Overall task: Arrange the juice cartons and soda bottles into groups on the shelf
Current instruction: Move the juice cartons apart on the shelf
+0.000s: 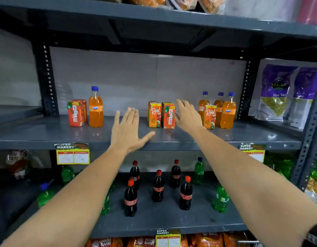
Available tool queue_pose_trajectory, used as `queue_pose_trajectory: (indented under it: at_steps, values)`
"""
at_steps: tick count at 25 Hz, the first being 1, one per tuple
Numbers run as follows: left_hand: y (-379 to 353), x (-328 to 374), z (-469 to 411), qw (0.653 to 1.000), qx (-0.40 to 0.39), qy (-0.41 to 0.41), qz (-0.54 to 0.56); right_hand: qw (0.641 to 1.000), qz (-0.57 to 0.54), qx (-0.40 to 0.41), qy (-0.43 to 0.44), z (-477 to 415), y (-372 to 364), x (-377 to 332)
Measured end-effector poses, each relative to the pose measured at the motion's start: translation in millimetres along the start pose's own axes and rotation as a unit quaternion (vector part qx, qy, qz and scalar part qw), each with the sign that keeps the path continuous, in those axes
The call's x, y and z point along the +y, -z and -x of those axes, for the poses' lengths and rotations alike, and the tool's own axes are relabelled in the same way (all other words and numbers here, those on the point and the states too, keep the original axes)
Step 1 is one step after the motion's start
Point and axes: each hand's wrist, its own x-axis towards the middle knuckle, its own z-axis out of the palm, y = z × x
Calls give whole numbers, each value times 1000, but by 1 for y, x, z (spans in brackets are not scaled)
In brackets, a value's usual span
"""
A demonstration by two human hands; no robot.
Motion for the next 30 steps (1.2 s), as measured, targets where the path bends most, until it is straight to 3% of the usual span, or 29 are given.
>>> queue_pose_trajectory:
  at_steps: [4,8,14,21,26,30]
  values:
    - [-27,-1,19,1000,-11,-5,-23,989,-79,-121,-31,-8,-16,6]
    - [-30,-2,14,1000,9,-6,-18,960,-219,-145,-95,-20,-28,8]
    - [-36,-2,14,999,32,0,11,919,-335,-144,-147,-27,-41,16]
    - [-23,-12,20,998,1,-29,51,902,-370,-191,-109,-15,-25,5]
    - [-7,-84,40,999,37,-29,2,893,-403,-192,-49,-10,-38,-43]
    - [-8,-140,53,1000,9,-11,-26,908,-381,-172,-16,-23,-64,-104]
